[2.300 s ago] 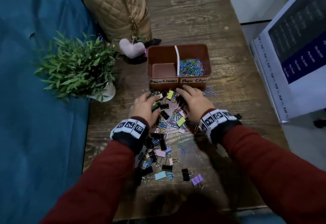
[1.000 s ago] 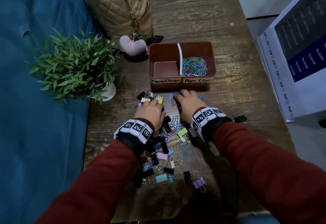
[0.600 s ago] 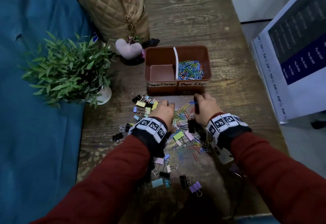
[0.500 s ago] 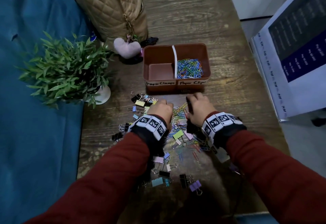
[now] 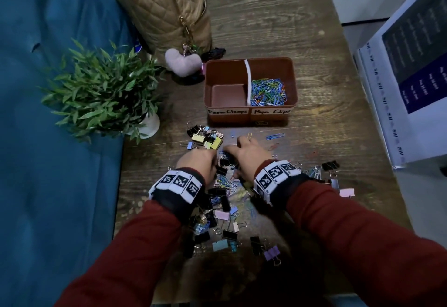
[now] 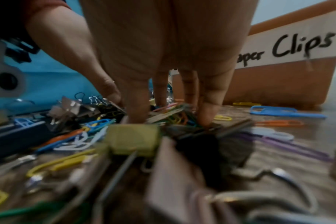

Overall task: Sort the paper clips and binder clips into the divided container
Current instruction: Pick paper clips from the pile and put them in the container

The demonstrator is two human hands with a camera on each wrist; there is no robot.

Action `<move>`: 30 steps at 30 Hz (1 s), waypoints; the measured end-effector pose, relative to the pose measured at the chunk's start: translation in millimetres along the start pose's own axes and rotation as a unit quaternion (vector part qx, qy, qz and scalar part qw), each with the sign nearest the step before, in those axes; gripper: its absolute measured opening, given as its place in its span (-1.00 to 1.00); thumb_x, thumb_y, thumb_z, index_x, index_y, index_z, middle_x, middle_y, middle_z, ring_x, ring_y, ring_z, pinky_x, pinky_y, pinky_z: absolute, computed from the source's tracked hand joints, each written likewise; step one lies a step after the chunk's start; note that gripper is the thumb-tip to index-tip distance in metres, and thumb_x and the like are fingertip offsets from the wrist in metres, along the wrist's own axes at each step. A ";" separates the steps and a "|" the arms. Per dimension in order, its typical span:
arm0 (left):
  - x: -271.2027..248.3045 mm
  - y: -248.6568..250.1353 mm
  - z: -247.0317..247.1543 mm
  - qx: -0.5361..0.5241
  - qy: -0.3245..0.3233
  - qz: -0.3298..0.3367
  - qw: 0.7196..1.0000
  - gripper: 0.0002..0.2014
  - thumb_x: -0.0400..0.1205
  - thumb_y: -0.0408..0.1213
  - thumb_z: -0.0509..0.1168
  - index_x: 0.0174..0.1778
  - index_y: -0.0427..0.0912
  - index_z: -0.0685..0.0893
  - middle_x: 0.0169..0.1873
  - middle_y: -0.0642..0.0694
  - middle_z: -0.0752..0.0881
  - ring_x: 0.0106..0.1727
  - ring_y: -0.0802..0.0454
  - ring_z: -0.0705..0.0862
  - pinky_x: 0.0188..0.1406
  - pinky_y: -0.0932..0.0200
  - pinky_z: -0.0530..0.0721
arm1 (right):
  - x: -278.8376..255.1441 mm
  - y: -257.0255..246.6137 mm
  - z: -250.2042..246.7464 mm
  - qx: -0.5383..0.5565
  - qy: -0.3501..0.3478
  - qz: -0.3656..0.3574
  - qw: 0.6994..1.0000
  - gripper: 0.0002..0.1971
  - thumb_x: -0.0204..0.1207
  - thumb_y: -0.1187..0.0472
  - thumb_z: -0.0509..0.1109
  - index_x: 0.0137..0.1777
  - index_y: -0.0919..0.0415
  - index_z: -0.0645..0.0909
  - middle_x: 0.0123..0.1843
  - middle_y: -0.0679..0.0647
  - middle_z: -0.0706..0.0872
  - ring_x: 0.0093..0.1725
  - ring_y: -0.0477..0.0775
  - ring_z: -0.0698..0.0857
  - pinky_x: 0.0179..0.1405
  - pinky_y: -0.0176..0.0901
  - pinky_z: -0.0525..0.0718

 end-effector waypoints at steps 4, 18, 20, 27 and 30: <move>-2.3 4.0 2.4 -0.057 0.033 0.014 0.998 -0.68 0.57 -0.05 0.31 0.23 -0.01 0.55 0.15 -0.07 0.62 0.14 -0.12 0.63 0.08 0.04 0.64 | -4.5 0.3 1.9 0.012 0.037 -0.009 0.999 -0.54 0.44 0.38 0.37 0.36 0.21 0.44 0.29 0.23 0.48 0.31 0.26 0.48 0.21 -0.01 0.51; -7.2 16.0 -10.2 -0.057 0.005 0.002 0.998 -0.86 0.61 -0.18 0.22 0.00 -0.03 0.66 -0.01 -0.06 0.71 -0.02 -0.07 0.69 0.01 0.02 0.71 | -21.7 43.8 -20.2 0.165 0.042 0.116 0.979 -0.86 0.29 0.39 0.52 -0.17 0.22 0.74 -0.12 0.13 0.79 -0.03 0.11 0.71 -0.02 -0.29 0.59; -5.9 20.2 -13.8 -0.077 0.026 0.013 0.997 -0.85 0.59 -0.21 0.25 0.04 -0.05 0.65 0.06 -0.05 0.64 0.05 -0.08 0.65 0.08 0.02 0.67 | -26.7 48.9 -33.8 0.211 0.066 0.138 0.966 -0.84 0.23 0.35 0.60 -0.20 0.19 0.75 -0.19 0.11 0.79 -0.14 0.02 0.70 -0.14 -0.39 0.51; 9.4 54.6 -9.2 -0.125 0.019 0.048 0.991 -0.69 0.54 -0.32 0.37 0.22 -0.12 0.61 0.22 -0.11 0.60 0.20 -0.09 0.61 0.29 0.03 0.57 | -23.8 71.6 -109.1 0.351 0.160 0.158 0.909 -0.75 0.12 0.47 0.61 -0.46 0.12 0.67 -0.50 -0.05 0.66 -0.44 -0.05 0.63 -0.41 -0.29 0.57; 12.4 66.2 2.8 -0.113 -0.017 0.036 0.993 -0.58 0.54 -0.32 0.39 0.33 -0.10 0.54 0.29 -0.13 0.51 0.29 -0.12 0.53 0.34 0.02 0.54 | -1.5 88.5 -143.4 0.377 0.236 0.170 0.879 -0.72 0.14 0.48 0.61 -0.48 0.12 0.64 -0.38 0.15 0.76 -0.41 0.06 0.68 -0.38 -0.11 0.67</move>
Point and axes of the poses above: each hand's wrist, its own x-axis towards the middle knuckle, its own z-axis out of the palm, y = z × x, the point moved 3 cm from there along x, towards the middle knuckle
